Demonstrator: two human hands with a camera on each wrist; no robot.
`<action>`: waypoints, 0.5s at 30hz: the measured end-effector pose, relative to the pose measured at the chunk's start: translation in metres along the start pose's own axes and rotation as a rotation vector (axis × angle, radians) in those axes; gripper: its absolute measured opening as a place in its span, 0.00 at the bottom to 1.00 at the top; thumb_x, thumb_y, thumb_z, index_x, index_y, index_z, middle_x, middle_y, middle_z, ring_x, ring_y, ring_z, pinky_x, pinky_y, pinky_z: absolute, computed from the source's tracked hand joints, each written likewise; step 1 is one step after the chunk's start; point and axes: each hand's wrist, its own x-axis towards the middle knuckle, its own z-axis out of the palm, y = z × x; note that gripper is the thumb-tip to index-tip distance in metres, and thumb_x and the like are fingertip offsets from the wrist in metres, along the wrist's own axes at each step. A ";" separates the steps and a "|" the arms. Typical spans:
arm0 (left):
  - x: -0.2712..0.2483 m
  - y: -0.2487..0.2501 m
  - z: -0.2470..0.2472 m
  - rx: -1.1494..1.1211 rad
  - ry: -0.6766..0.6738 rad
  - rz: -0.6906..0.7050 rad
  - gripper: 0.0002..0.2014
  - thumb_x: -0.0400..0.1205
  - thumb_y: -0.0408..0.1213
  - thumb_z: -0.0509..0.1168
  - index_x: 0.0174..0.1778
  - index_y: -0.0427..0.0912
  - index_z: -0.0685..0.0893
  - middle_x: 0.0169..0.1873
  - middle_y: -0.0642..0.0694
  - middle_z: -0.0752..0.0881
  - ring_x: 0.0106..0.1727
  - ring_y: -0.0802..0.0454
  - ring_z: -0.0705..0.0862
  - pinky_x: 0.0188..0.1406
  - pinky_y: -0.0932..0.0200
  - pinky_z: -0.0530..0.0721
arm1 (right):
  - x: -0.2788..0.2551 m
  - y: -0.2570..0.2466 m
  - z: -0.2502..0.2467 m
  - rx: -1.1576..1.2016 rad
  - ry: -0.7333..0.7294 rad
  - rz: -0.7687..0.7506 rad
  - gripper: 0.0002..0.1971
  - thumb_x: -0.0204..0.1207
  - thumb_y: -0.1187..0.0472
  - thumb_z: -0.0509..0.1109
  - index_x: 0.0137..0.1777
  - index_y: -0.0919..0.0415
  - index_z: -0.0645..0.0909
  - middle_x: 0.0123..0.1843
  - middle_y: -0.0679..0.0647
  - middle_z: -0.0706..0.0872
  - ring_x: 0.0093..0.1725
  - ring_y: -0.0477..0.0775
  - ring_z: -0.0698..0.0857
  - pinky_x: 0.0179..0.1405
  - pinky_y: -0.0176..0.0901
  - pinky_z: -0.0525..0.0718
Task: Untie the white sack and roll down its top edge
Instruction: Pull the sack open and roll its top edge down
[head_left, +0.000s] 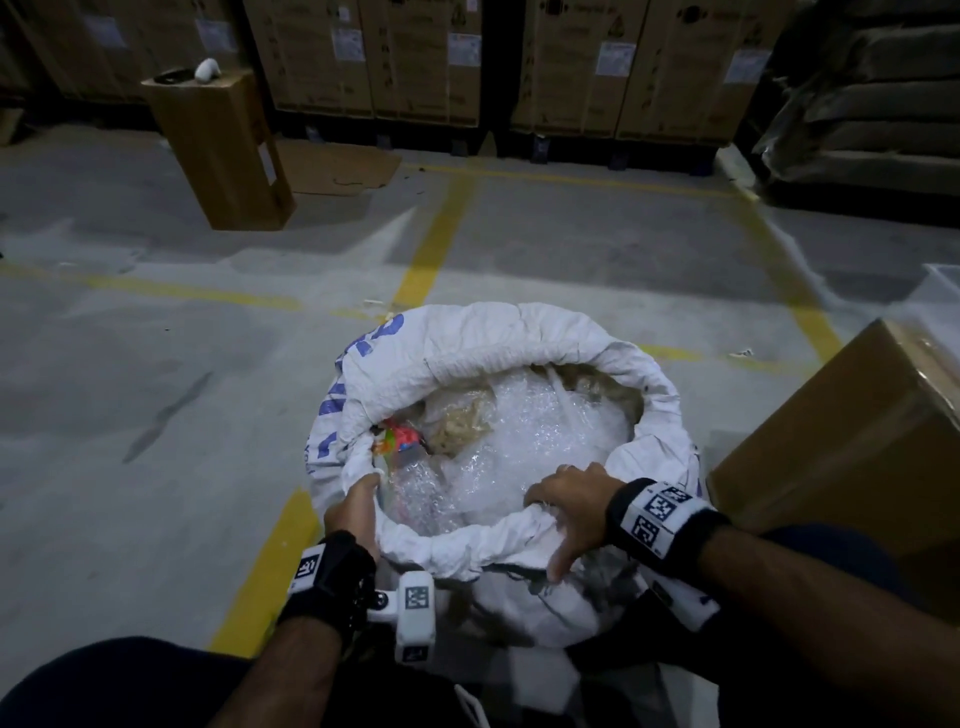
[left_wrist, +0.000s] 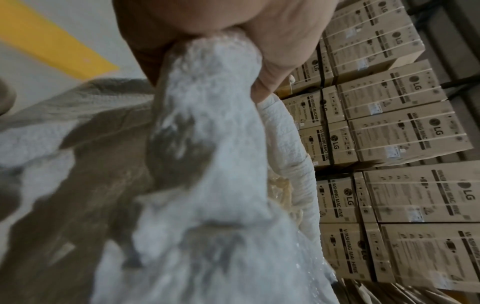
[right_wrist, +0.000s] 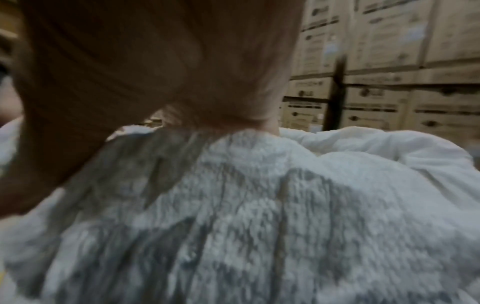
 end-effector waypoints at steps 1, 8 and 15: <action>0.004 0.000 -0.002 -0.003 0.001 0.001 0.29 0.71 0.47 0.69 0.66 0.36 0.79 0.62 0.36 0.83 0.63 0.37 0.83 0.64 0.42 0.82 | 0.002 -0.004 0.004 -0.054 0.028 -0.010 0.41 0.56 0.35 0.79 0.67 0.51 0.72 0.64 0.50 0.81 0.65 0.55 0.74 0.63 0.59 0.69; -0.021 0.007 -0.004 0.036 -0.156 -0.120 0.16 0.78 0.34 0.67 0.58 0.29 0.80 0.48 0.29 0.87 0.45 0.35 0.88 0.57 0.34 0.83 | -0.005 -0.010 0.026 -0.138 0.231 -0.030 0.21 0.68 0.59 0.72 0.60 0.59 0.72 0.62 0.58 0.70 0.54 0.64 0.80 0.40 0.53 0.78; -0.061 -0.026 -0.006 0.738 0.074 0.025 0.48 0.72 0.64 0.64 0.73 0.24 0.65 0.69 0.30 0.76 0.65 0.36 0.80 0.63 0.52 0.80 | -0.017 -0.007 0.041 -0.109 0.292 -0.037 0.20 0.69 0.61 0.70 0.61 0.57 0.72 0.60 0.57 0.72 0.50 0.62 0.82 0.34 0.51 0.74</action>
